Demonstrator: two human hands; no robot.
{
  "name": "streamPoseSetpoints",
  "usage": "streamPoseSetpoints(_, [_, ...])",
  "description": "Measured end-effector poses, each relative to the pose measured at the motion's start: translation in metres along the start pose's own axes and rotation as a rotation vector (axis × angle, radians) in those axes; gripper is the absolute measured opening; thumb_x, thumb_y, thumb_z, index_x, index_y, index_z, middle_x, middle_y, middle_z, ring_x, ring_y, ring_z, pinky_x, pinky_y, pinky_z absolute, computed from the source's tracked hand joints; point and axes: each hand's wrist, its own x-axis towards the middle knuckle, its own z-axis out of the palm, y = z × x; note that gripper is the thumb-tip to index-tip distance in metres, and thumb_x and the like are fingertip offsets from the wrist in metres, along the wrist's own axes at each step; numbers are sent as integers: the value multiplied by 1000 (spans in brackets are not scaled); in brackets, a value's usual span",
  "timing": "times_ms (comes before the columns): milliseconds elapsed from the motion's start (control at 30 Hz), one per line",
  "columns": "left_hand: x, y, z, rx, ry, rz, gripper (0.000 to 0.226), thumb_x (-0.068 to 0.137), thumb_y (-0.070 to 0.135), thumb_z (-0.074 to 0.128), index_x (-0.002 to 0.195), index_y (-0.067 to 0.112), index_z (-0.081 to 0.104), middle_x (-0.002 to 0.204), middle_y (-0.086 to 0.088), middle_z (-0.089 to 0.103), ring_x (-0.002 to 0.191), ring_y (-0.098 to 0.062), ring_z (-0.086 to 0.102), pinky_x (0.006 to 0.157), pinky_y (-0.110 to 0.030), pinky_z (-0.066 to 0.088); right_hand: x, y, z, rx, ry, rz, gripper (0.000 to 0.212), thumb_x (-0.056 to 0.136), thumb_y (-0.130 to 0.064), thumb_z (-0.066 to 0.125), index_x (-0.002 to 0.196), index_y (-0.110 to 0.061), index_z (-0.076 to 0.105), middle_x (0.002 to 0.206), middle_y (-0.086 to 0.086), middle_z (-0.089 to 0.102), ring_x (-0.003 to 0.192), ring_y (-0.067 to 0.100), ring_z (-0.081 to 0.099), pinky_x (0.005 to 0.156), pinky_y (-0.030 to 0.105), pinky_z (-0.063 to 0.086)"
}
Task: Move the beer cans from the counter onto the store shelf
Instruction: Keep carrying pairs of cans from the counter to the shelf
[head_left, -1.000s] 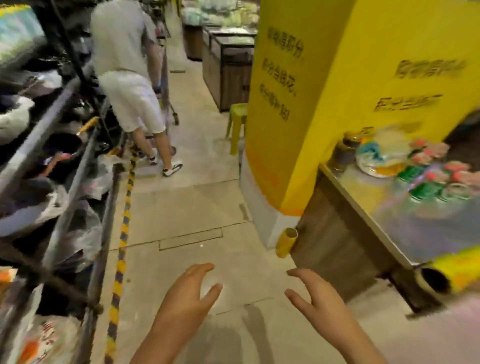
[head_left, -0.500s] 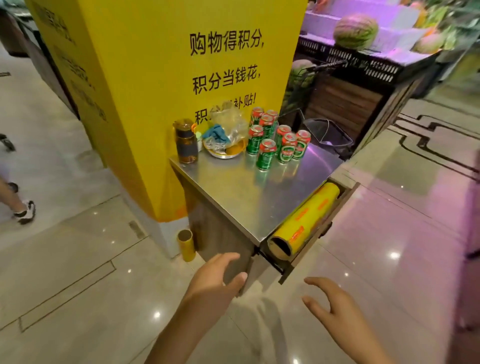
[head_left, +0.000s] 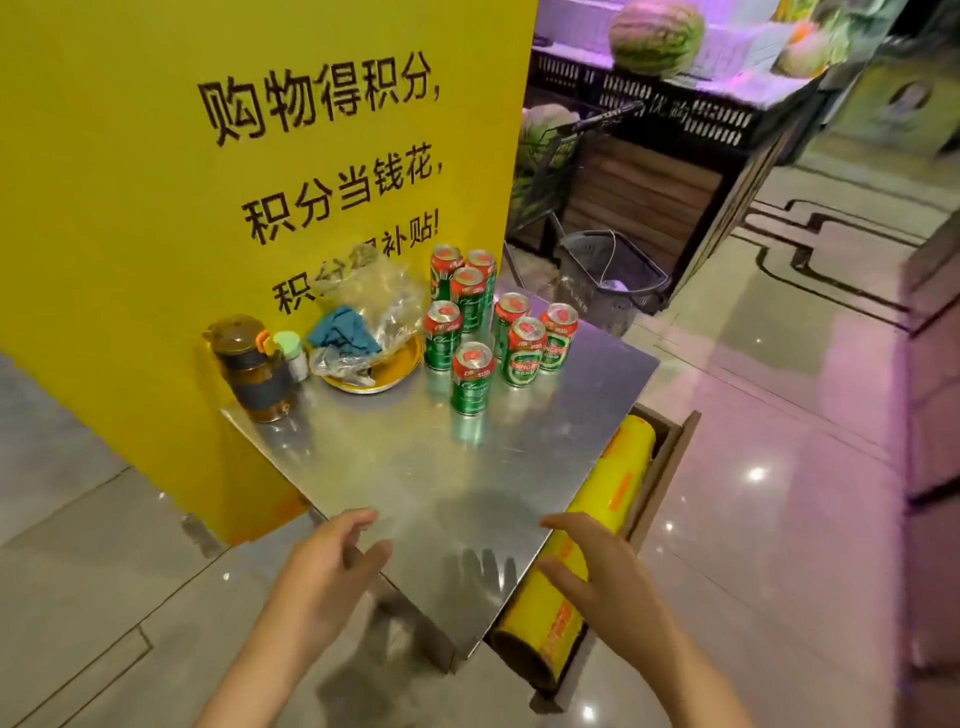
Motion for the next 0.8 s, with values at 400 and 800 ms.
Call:
streamPoseSetpoints(400, [114, 87, 74, -60, 50, -3, 27, 86, 25, 64, 112, 29, 57, 110, 17, 58, 106, -5, 52, 82, -19, 37, 172, 103, -74, 25, -104, 75, 44, 91, -33, 59, 132, -22, 48, 135, -8, 52, 124, 8, 46, 95, 19, 34])
streamPoseSetpoints(800, [242, 175, 183, -302, 159, -172, 53, 75, 35, 76, 115, 32, 41, 111, 20, 51, 103, 0, 51, 88, -9, 42, 341, 154, -106, 239, -244, 49, 94, 73, -32, 79, 147, -19, 22, 146, -5, 35, 135, 18, 34, 106, 34, 34])
